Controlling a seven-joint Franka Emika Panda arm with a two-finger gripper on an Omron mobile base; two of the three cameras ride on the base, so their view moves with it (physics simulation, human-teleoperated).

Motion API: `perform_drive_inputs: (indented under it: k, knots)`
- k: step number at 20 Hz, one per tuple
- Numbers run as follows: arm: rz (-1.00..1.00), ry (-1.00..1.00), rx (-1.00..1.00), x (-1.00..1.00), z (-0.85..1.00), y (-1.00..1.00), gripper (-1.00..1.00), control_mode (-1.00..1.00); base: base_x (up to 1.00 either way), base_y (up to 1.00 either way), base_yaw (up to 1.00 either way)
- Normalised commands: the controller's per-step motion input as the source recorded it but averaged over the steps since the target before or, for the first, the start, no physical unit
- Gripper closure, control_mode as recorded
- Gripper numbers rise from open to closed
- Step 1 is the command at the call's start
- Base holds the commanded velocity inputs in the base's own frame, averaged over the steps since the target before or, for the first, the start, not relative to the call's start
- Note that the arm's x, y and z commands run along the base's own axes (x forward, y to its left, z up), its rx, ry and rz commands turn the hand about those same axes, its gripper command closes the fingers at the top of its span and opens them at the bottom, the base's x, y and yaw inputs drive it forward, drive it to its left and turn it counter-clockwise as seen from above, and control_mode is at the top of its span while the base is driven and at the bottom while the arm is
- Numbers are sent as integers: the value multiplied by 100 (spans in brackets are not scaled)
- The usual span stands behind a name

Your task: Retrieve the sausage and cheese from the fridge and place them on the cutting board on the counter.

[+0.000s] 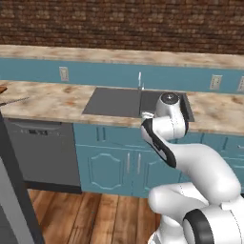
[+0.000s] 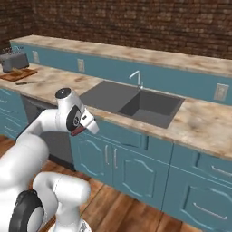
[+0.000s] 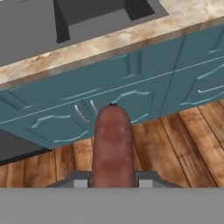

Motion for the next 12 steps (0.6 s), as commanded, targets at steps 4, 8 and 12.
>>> perform_drive_inputs:
  k: [4, 8, 12]
  knots:
    - [0, 0, 0, 0, 0, 0, 100, 100, 89, 16, 13]
    - [0, 0, 0, 0, 0, 0, 100, 100, 84, 43, 2]
    - [0, 0, 0, 0, 0, 0, 100, 100, 74, 62, 0]
